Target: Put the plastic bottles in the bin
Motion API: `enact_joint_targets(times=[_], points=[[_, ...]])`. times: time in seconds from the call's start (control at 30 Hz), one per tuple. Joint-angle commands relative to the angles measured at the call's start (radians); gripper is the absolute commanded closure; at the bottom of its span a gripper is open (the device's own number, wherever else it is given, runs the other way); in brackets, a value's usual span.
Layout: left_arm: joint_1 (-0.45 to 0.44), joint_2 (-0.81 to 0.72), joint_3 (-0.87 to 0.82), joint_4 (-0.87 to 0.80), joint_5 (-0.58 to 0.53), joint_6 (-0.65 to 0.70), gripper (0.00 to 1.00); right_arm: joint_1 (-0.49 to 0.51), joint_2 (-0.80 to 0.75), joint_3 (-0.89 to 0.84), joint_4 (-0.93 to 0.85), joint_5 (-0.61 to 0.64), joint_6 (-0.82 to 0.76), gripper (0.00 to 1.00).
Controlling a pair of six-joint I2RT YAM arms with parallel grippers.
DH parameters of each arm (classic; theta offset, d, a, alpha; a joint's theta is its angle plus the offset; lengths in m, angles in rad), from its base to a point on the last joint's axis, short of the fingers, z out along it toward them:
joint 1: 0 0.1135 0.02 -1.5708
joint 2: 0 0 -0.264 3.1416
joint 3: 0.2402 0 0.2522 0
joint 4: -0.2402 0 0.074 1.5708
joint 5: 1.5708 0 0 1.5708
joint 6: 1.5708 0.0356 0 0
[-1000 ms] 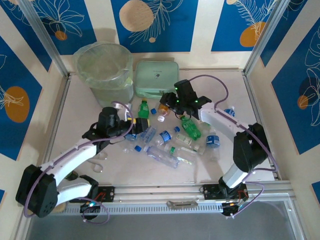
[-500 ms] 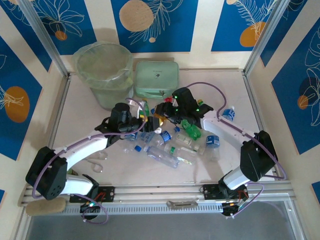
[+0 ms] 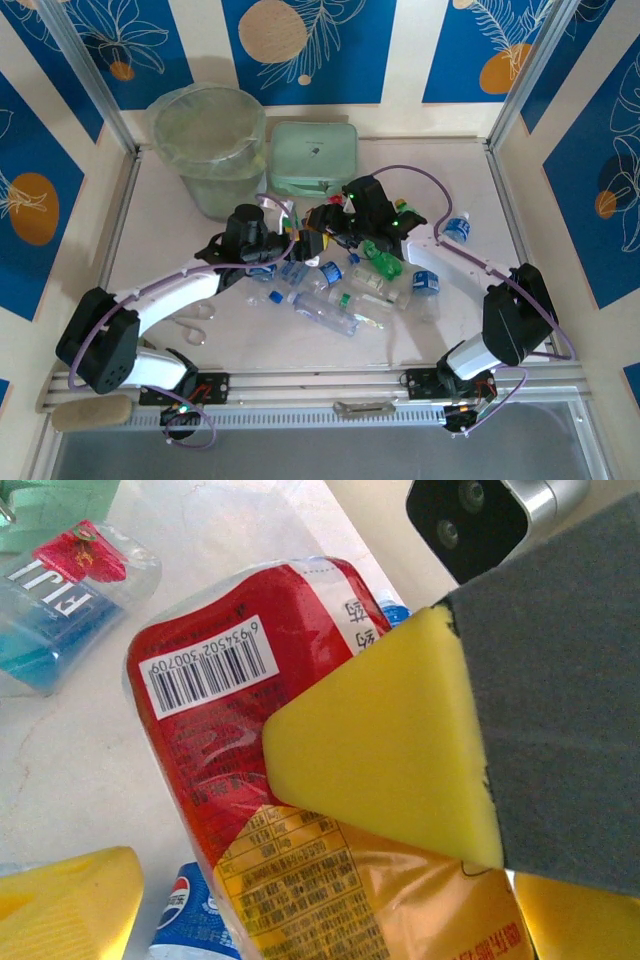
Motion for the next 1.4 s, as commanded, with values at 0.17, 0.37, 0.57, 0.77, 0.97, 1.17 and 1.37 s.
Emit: enact_joint_targets(times=[0.17, 0.37, 0.57, 0.77, 0.97, 1.17, 1.37], points=[[-0.008, 0.029, 0.021, 0.069, 0.020, -0.035, 0.32, 0.016, -0.044, -0.025, 0.038, -0.010, 0.011, 0.45], [-0.008, 0.027, 0.018, 0.088, 0.009, -0.049, 0.43, 0.019, -0.043, -0.020, 0.044, -0.001, 0.006, 0.44], [-0.007, 0.008, 0.007, 0.065, -0.047, -0.044, 0.45, 0.006, -0.053, -0.007, 0.024, 0.009, -0.005, 0.29], [-0.004, -0.026, 0.005, 0.013, -0.097, -0.024, 0.44, -0.078, -0.127, -0.022, -0.011, 0.031, -0.025, 0.27], [0.020, -0.070, 0.089, -0.135, -0.132, 0.059, 0.44, -0.176, -0.251, -0.083, -0.030, 0.080, -0.042, 0.27], [0.096, -0.080, 0.312, -0.337, -0.169, 0.188, 0.46, -0.226, -0.350, -0.167, -0.044, 0.126, -0.041, 0.26], [0.217, -0.012, 0.562, -0.429, -0.150, 0.246, 0.48, -0.228, -0.383, -0.239, -0.032, 0.116, -0.024, 0.26]])
